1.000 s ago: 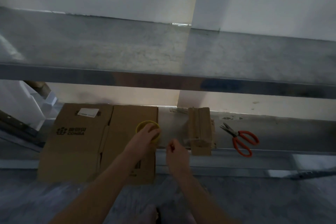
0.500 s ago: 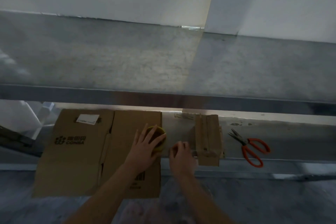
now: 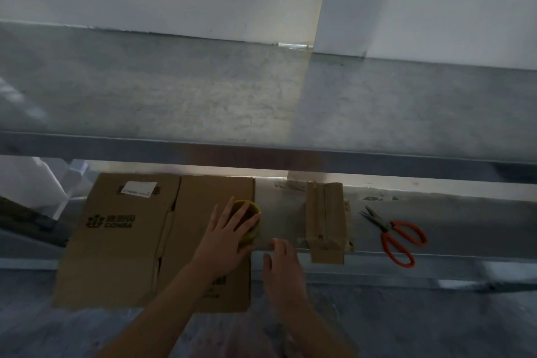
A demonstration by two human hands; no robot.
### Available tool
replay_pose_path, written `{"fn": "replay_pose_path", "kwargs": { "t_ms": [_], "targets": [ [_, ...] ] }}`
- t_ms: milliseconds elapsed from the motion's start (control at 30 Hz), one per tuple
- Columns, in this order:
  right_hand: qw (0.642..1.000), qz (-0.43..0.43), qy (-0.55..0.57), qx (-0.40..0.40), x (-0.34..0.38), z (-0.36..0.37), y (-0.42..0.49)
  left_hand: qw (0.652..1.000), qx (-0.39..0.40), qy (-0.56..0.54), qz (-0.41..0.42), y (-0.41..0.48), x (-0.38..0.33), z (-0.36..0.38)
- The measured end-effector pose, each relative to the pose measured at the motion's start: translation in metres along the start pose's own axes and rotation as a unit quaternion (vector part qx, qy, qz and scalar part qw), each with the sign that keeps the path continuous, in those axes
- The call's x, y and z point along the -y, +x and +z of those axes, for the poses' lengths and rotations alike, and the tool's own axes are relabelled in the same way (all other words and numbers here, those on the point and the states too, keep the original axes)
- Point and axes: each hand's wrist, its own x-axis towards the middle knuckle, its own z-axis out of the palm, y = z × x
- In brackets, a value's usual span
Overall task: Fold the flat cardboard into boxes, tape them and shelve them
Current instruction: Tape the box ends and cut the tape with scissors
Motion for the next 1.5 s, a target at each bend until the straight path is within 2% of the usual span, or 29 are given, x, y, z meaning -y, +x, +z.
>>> {"fn": "replay_pose_path", "kwargs": {
  "t_ms": [67,167,267,367,500,633,767,967,1167,1233,1300,1367,1500],
  "targets": [
    [0.996,-0.075,-0.039,-0.008,-0.004,-0.014,-0.016,1.000,-0.021,-0.008,0.006,-0.007,-0.004,-0.005],
    [0.967,-0.214,-0.082,-0.114,-0.017,-0.044,-0.037,0.997,-0.066,-0.027,0.018,-0.018,-0.020,-0.017],
    [0.945,-0.254,-0.112,-0.173,-0.036,-0.079,-0.044,0.993,-0.099,-0.046,0.036,-0.026,-0.052,-0.029],
    [0.945,-0.229,-0.148,-0.183,-0.056,-0.106,-0.040,0.988,-0.125,-0.079,0.052,-0.029,-0.098,-0.038],
    [0.965,-0.169,-0.133,-0.148,-0.088,-0.125,-0.033,0.977,-0.106,-0.179,0.054,-0.030,-0.146,-0.034],
    [0.988,-0.109,-0.070,-0.088,-0.104,-0.134,-0.023,0.952,-0.095,-0.288,-0.032,-0.025,-0.162,-0.025],
    [0.993,-0.097,0.002,-0.063,-0.105,-0.136,-0.018,0.919,-0.086,-0.365,-0.121,-0.014,-0.166,-0.024],
    [0.995,-0.075,0.063,-0.034,-0.110,-0.137,-0.013,0.897,-0.085,-0.395,-0.181,0.008,-0.180,-0.022],
    [0.995,-0.039,0.094,-0.013,-0.123,-0.140,-0.009,0.860,-0.134,-0.430,-0.239,0.021,-0.193,-0.020],
    [0.995,-0.042,0.095,-0.007,-0.125,-0.140,-0.009,0.858,-0.167,-0.411,-0.260,0.023,-0.193,-0.022],
    [0.994,-0.050,0.101,-0.007,-0.126,-0.139,-0.009,0.882,-0.205,-0.359,-0.228,0.024,-0.194,-0.024],
    [0.993,-0.048,0.108,-0.007,-0.127,-0.138,-0.009,0.893,-0.185,-0.358,-0.201,0.026,-0.197,-0.023],
    [0.987,-0.044,0.157,-0.009,-0.128,-0.137,-0.007,0.851,-0.157,-0.445,-0.230,0.030,-0.202,-0.019]
  ]
}}
